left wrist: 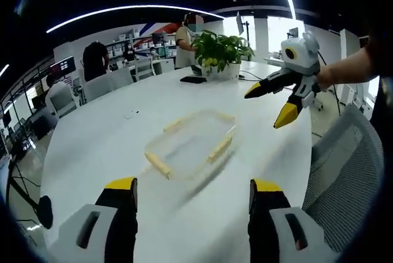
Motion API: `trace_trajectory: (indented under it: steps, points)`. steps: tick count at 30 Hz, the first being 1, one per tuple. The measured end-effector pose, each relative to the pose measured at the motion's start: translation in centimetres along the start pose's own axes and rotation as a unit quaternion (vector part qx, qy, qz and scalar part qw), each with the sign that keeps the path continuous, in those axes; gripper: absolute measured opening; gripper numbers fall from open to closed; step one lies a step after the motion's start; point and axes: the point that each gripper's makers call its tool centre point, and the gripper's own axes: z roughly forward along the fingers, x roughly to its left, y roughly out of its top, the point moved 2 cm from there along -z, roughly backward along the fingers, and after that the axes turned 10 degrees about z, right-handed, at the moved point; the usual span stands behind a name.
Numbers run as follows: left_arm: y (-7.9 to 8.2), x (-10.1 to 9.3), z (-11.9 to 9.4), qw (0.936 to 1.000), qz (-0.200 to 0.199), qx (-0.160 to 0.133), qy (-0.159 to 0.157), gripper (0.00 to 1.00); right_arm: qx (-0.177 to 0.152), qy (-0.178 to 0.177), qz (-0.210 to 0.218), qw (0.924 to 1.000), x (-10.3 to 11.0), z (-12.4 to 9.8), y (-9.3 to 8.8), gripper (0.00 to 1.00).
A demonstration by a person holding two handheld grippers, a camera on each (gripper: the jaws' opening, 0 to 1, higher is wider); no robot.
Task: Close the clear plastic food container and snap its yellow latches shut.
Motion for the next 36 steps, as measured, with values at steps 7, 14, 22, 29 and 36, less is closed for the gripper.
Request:
trace_trajectory:
  steps: [7,14,22,29,36]
  points:
    - [-1.1,-0.9,-2.0,0.9998,0.003,-0.002,0.020,0.75,-0.017,-0.009,-0.003,0.9998,0.8,-1.7,-1.2,0.78]
    - [-1.6,-1.0,-3.5,0.9989,-0.014,-0.015,0.043,0.84,-0.035,-0.022,0.003,0.9992,1.1,-3.0,-1.7,0.84]
    - [-1.9,-1.8,-3.6,0.9990,-0.013,-0.016,0.041,0.95,-0.032,-0.029,-0.007,0.9990,1.5,-3.7,-2.7,0.94]
    - [-2.0,-2.1,-3.9,0.9988,-0.014,-0.019,0.043,0.99,-0.031,-0.031,-0.009,0.9990,1.9,-4.2,-3.4,0.99]
    - [-2.0,-2.3,-3.8,0.9991,-0.006,-0.015,0.040,0.99,-0.024,-0.027,-0.012,0.9993,2.3,-4.2,-4.1,0.99]
